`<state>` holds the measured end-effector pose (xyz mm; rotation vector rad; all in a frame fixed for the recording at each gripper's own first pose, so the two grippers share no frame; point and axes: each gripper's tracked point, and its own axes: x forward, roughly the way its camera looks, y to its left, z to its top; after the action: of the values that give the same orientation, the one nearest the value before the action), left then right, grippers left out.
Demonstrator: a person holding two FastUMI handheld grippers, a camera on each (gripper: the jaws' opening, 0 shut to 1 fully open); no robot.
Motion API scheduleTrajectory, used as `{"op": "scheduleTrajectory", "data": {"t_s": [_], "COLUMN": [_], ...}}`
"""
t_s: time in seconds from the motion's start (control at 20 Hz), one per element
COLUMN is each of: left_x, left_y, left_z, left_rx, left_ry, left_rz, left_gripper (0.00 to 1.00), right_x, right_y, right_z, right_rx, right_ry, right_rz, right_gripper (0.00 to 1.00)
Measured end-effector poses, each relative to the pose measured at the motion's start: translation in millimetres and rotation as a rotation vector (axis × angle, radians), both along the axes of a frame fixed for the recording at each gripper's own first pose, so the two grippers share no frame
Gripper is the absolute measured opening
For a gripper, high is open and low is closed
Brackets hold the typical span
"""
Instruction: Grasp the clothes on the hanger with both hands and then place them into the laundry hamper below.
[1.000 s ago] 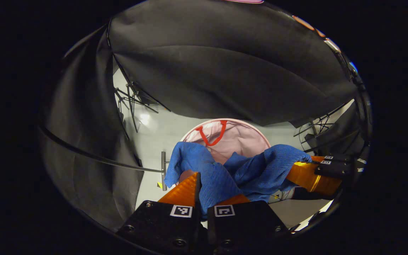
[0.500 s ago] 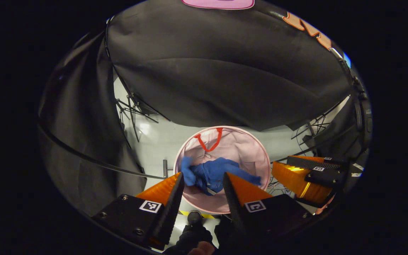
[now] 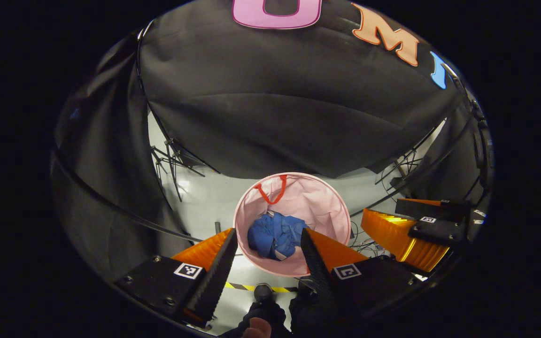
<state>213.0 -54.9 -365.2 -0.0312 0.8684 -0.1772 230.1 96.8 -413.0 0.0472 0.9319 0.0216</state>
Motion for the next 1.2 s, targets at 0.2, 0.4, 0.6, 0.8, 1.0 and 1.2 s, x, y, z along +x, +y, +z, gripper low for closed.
{"op": "scheduleTrajectory", "data": {"t_s": [0.2, 0.4, 0.6, 0.8, 1.0, 1.2], "left_x": [-12, -26, -45, -83, -108, -130], "left_y": [10, 6, 3, -16, -20, -31], "left_z": [19, 51, 83, 107, 138, 167], "left_rx": [0.029, 0.025, 0.048, 0.025, 0.045, 0.025], "left_ry": [-0.063, -0.108, -0.177, -0.211, -0.321, -0.406], "left_rz": [-0.007, -0.01, -0.012, -0.008, -0.011, -0.017], "left_gripper": [0.86, 0.9, 0.86, 0.86, 0.88, 0.84], "right_x": [-32, -56, -80, -109, -137, -160], "right_y": [7, 5, -16, -37, -59, -78], "right_z": [11, 31, 48, 86, 126, 170], "right_rx": [0.01, 0.018, 0.003, 0.012, 0.018, 0.007], "right_ry": [-0.024, -0.052, -0.081, -0.167, -0.244, -0.327], "right_rz": [-0.014, -0.01, 0.019, -0.016, -0.057, -0.076], "right_gripper": [1.0, 1.0, 1.0, 1.0, 1.0, 1.0]}}
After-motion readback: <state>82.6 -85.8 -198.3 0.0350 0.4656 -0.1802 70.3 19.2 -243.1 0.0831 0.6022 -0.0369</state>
